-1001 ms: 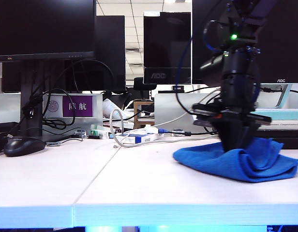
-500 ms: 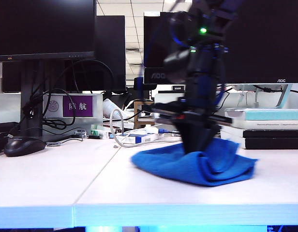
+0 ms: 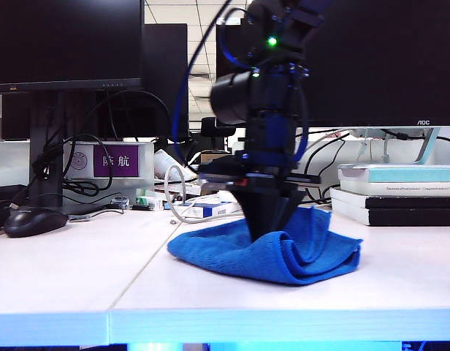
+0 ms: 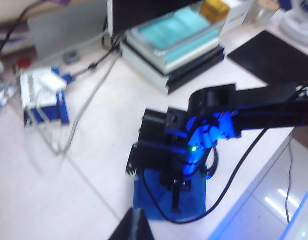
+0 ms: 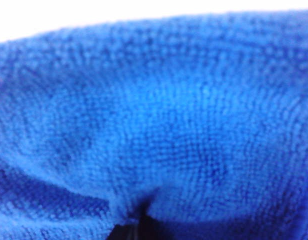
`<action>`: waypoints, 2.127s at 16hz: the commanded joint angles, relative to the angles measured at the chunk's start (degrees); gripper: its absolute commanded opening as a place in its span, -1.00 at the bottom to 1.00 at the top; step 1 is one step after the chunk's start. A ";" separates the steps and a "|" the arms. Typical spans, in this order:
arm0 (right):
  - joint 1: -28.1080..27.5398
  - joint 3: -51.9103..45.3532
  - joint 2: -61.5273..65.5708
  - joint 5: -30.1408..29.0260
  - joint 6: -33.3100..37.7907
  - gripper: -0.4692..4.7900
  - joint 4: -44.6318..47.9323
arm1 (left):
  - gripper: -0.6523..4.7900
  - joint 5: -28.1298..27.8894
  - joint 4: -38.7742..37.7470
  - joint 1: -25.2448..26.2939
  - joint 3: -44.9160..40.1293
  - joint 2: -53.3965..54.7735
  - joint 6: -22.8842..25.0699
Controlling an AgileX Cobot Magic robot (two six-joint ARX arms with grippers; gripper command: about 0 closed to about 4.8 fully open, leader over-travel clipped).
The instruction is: Wipe the table from right to left using the rag.
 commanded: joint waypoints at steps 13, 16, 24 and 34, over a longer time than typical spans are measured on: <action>7.45 23.10 12.81 -3.74 1.73 -0.82 -4.66 | -0.78 -2.93 -5.44 0.02 0.87 -2.97 0.42; 9.46 23.67 14.56 -3.87 1.73 -0.82 -4.46 | -0.78 -3.10 -5.51 0.02 0.87 -3.26 0.42; 12.87 26.27 16.00 -4.07 3.26 -0.82 0.31 | -0.78 -3.10 -6.62 0.02 0.87 -3.41 0.39; 13.79 32.92 21.11 -8.79 7.93 -0.82 2.95 | -0.78 -3.93 -8.92 0.04 0.87 -3.48 0.42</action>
